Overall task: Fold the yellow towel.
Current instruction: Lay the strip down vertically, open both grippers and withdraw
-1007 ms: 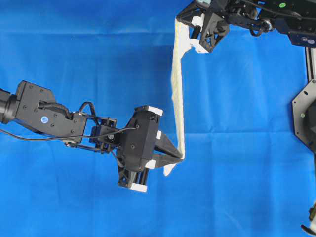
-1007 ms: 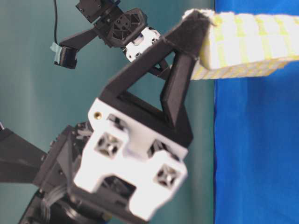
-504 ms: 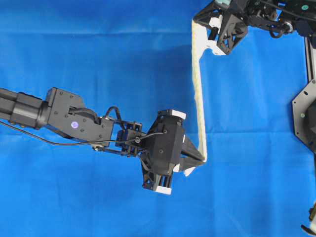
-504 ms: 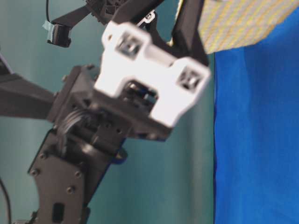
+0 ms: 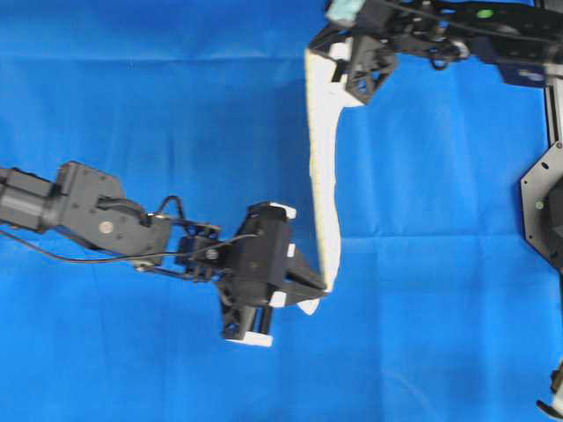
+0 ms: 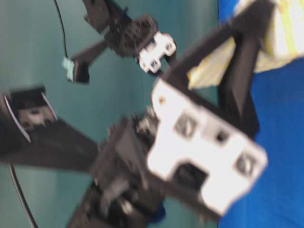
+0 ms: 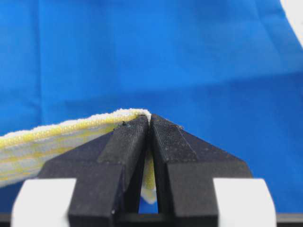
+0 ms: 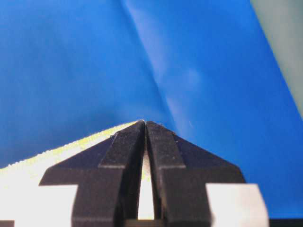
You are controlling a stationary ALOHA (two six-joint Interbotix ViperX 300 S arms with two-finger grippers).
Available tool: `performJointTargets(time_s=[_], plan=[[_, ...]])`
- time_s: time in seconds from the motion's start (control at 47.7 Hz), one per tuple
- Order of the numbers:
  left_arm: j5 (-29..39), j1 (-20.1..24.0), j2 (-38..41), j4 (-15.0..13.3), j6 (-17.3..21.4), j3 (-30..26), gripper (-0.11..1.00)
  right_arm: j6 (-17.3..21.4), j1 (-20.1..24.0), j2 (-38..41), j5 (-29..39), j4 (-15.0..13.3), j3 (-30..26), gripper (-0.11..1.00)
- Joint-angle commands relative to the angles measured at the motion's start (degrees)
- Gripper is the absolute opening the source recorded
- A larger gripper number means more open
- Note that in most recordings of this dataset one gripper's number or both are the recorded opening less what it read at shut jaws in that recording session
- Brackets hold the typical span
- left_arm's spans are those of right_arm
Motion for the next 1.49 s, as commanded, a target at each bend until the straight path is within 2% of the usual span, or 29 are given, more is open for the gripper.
performJointTargets(time_s=[0.0,0.273,0.713,0.776,0.818,0.881,0.965,1.007,1.091,1.133,1.301,1.469], plan=[[-2.9,-1.4,-3.6,-0.1,-1.7,2.5,0.02,-0.2,0.4,1.3,-0.4,-0.1,-4.0,0.02],[-7.6,-2.7,-6.3,-0.2,-5.0,8.8,0.02,-0.3,2.2,5.7,-0.2,-0.1,-9.2,0.02],[-4.1,-1.8,-6.2,-0.2,-5.7,9.2,0.02,-0.3,3.0,6.7,-0.2,-0.2,-9.7,0.02],[-4.0,-1.5,-6.2,-0.2,-5.8,9.1,0.07,-0.3,3.2,6.8,-0.2,-0.1,-9.8,0.03],[-4.0,-1.3,-6.3,-0.2,-5.8,9.1,0.14,-0.3,3.3,6.8,-0.1,-0.2,-9.7,0.03],[-4.0,-1.2,-6.3,-0.2,-5.7,9.1,0.27,-0.3,3.4,6.7,-0.1,-0.2,-9.6,0.11],[-3.2,-0.9,-6.7,-0.2,-5.6,9.1,0.42,-0.3,3.6,6.4,-0.1,-0.2,-9.2,0.35],[-1.8,-0.8,-7.4,-0.2,-5.5,9.1,0.45,-0.3,3.6,6.2,-0.1,-0.1,-9.1,0.47],[1.0,-0.3,-9.0,-0.2,-5.5,9.0,0.43,-0.4,3.7,5.0,0.0,-0.2,-8.2,0.71],[2.4,0.1,-10.0,-0.1,-5.5,9.0,0.43,-0.4,3.8,4.1,0.0,-0.2,-7.6,0.73],[7.0,1.8,-15.2,0.3,-5.0,9.6,0.43,-0.2,4.5,-1.2,-0.4,-0.1,-3.3,0.64],[7.2,5.5,-19.5,0.3,-4.8,12.7,0.43,0.3,5.4,-7.3,-3.3,-0.2,2.7,0.64]])
